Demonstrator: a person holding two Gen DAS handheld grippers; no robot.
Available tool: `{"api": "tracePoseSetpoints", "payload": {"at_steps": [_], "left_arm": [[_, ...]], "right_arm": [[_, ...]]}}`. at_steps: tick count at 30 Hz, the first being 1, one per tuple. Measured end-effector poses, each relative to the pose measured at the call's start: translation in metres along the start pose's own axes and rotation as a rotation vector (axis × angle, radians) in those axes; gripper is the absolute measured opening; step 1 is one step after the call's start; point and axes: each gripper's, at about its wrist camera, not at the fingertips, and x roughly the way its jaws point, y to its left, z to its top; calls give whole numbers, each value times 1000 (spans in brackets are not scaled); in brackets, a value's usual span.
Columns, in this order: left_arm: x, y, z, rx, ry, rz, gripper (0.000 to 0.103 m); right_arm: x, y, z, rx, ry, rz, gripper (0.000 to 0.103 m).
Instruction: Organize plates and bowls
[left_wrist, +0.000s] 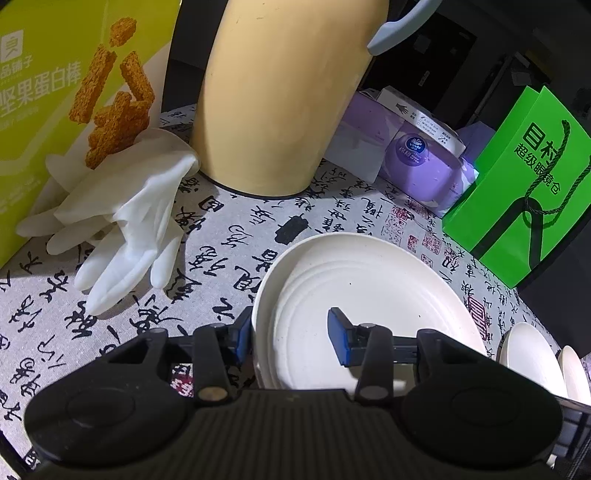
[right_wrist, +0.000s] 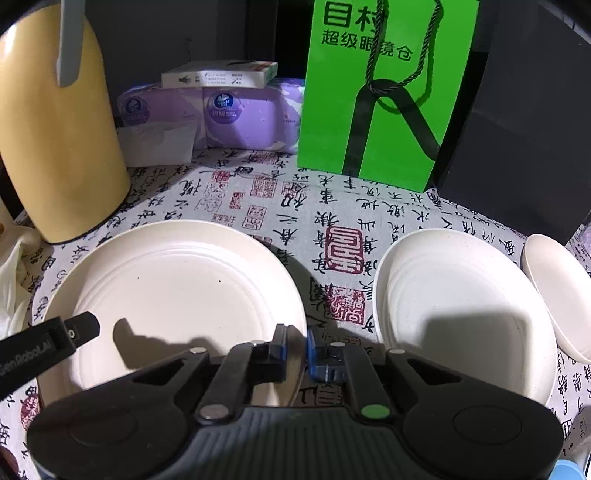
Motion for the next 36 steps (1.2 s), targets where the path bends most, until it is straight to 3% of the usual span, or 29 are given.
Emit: {"api": "tracePoseSetpoints", "payload": {"at_steps": [24,36], "left_arm": [[-27,-6,3,24,-80,-86,42],[-51,-23,-3,69,-139,-117,42]], "right_arm": [[-34,-25,-4,50,-84,79,8],[-64,-50,-8,63,-176,142,8]]}}
